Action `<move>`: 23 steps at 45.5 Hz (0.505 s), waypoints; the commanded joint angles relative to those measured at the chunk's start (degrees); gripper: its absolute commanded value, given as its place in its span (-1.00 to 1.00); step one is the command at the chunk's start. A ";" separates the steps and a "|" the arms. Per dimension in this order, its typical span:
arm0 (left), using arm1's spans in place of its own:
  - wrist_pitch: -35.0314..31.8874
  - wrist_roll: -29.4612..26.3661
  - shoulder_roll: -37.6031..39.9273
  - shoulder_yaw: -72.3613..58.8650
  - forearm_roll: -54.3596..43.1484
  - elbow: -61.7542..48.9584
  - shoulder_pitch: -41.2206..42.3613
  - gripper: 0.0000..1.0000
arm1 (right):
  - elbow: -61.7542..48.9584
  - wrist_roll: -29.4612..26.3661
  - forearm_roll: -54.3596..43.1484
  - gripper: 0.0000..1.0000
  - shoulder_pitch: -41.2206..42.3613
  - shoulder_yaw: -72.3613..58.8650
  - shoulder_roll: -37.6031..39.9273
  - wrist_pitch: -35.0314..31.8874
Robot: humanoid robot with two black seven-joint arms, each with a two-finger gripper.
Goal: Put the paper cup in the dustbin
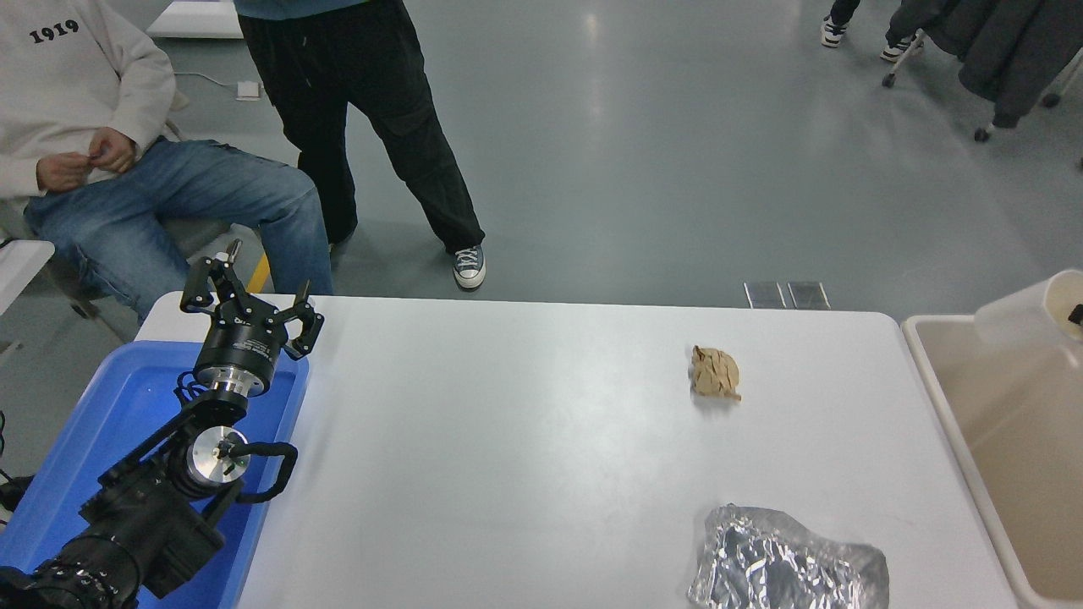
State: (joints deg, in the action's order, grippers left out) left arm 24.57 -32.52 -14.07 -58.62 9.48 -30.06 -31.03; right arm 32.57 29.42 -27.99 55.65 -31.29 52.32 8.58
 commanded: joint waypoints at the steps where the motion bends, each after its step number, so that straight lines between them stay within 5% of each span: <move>1: 0.04 0.00 0.00 0.00 0.01 0.00 0.00 1.00 | -11.20 -2.96 8.39 -1.00 -7.92 0.53 -4.76 -1.72; 23: 0.04 0.00 0.00 0.00 0.01 0.00 0.00 1.00 | -27.73 -14.75 18.59 -1.00 -17.68 7.82 -18.57 -2.51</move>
State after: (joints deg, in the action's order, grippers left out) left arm 24.57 -32.52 -14.06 -58.62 9.48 -30.06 -31.02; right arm 11.04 19.14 -12.57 41.91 -27.55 39.52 6.42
